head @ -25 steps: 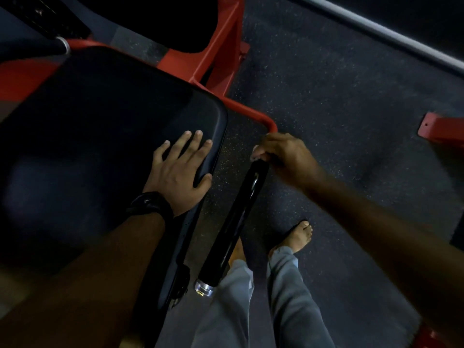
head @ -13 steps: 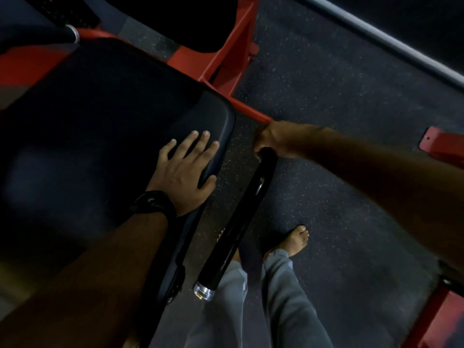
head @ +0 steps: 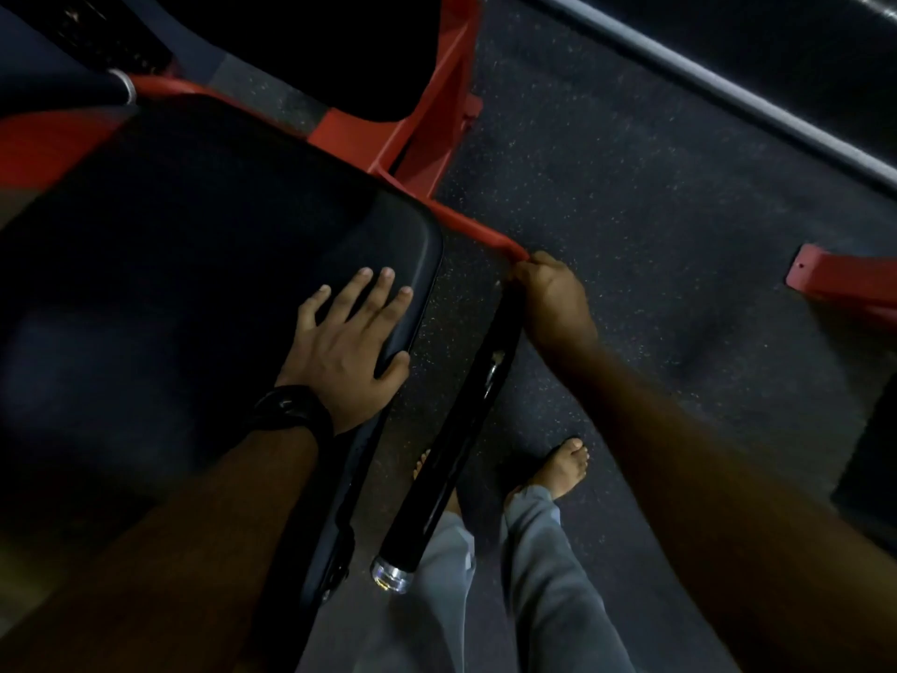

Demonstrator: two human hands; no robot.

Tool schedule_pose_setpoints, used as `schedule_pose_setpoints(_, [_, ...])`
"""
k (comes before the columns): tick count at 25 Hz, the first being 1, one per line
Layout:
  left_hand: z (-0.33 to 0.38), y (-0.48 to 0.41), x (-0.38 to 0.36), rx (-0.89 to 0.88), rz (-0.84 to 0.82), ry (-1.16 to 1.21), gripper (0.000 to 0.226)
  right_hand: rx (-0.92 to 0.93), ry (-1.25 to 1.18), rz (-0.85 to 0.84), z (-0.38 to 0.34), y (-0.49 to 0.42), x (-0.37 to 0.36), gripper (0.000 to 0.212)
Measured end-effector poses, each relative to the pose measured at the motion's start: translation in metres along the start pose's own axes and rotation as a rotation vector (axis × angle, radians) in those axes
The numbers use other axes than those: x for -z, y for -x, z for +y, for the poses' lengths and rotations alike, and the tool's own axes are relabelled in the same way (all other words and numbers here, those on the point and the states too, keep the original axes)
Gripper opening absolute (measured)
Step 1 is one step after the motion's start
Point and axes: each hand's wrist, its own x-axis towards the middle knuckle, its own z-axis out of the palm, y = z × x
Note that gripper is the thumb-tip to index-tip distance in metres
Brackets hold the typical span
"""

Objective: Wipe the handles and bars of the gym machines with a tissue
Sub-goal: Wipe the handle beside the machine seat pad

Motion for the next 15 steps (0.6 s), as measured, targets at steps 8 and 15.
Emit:
schedule_pose_setpoints(8, [0.001, 0.0, 0.0, 0.007, -0.021, -0.017, 0.073, -0.587, -0.404, 0.297, 0.014, 0.027, -0.027, 0.014])
schedule_pose_setpoints(15, [0.001, -0.001, -0.003, 0.009, -0.007, -0.008, 0.072, -0.998, -1.446, 0.113, 0.019, 0.027, -0.032, 0.019])
